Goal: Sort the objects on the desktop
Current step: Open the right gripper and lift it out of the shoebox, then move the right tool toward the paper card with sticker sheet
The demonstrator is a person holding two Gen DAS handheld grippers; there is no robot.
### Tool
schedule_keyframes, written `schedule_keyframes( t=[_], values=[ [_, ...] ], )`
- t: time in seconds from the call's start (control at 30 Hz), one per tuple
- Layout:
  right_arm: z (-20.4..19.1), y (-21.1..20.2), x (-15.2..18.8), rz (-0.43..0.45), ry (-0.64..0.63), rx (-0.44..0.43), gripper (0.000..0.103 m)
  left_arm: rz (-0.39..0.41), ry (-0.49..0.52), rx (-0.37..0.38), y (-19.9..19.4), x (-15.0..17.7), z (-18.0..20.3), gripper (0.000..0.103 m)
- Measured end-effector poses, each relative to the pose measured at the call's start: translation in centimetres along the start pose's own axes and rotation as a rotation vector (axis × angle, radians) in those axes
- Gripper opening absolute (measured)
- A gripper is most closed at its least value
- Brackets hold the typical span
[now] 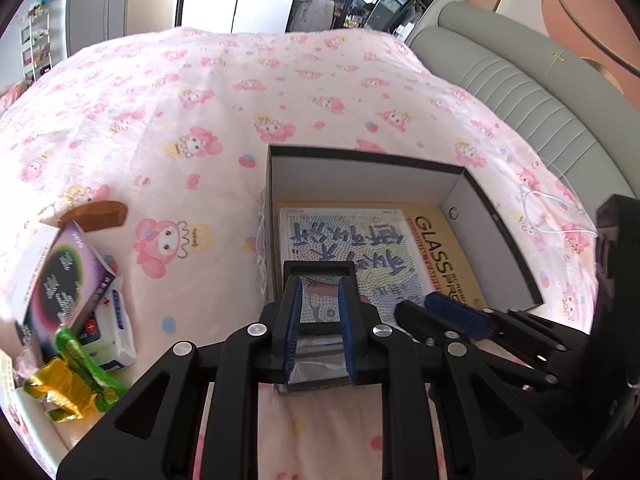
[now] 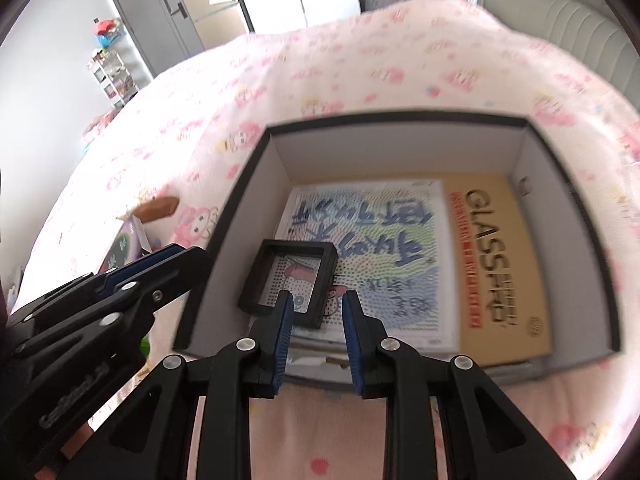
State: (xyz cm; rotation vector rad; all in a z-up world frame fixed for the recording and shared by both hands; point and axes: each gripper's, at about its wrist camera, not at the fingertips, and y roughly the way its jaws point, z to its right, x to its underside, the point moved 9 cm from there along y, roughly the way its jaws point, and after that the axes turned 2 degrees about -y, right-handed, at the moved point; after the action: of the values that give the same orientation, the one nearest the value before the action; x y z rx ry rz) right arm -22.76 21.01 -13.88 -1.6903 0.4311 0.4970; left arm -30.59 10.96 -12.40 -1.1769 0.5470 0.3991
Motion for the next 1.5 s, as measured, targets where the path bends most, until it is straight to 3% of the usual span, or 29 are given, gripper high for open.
schedule_keyframes(
  t=[0.17, 0.23, 0.53, 0.67, 1.0, 1.37, 1.5],
  values=[
    [-0.4, -6.6, -0.4, 0.093, -0.017, 0.074, 0.032, 0.075, 0.021, -0.014, -4.8, -0.2, 0.3, 0.020],
    [-1.8, -7.0, -2.0, 0.122, -0.018, 0.077, 0.036, 0.100, 0.024, -0.024, -7.0, 0.3, 0.1, 0.020],
    [-8.4, -10.0, -0.7, 0.180, -0.070, 0.049, 0.036, 0.178, 0.012, -0.128, -15.6, 4.1, -3.0, 0.027],
    [-11.0, -9.9, 0.8, 0.197, -0.088, 0.053, 0.037, 0.196, -0.008, -0.184, -18.3, 6.8, -4.9, 0.038],
    [-14.9, -9.7, 5.8, 0.151, -0.128, 0.005, 0.037, 0.191, -0.052, -0.266, -20.9, 12.2, -8.3, 0.039],
    [-17.9, -9.3, 6.6, 0.134, -0.166, -0.024, 0.037, 0.201, -0.067, -0.315, -22.3, 13.0, -11.2, 0.045],
    [-19.6, -8.3, 6.3, 0.118, -0.201, -0.036, 0.044, 0.201, -0.117, -0.329, -22.7, 13.2, -13.5, 0.045]
  ],
)
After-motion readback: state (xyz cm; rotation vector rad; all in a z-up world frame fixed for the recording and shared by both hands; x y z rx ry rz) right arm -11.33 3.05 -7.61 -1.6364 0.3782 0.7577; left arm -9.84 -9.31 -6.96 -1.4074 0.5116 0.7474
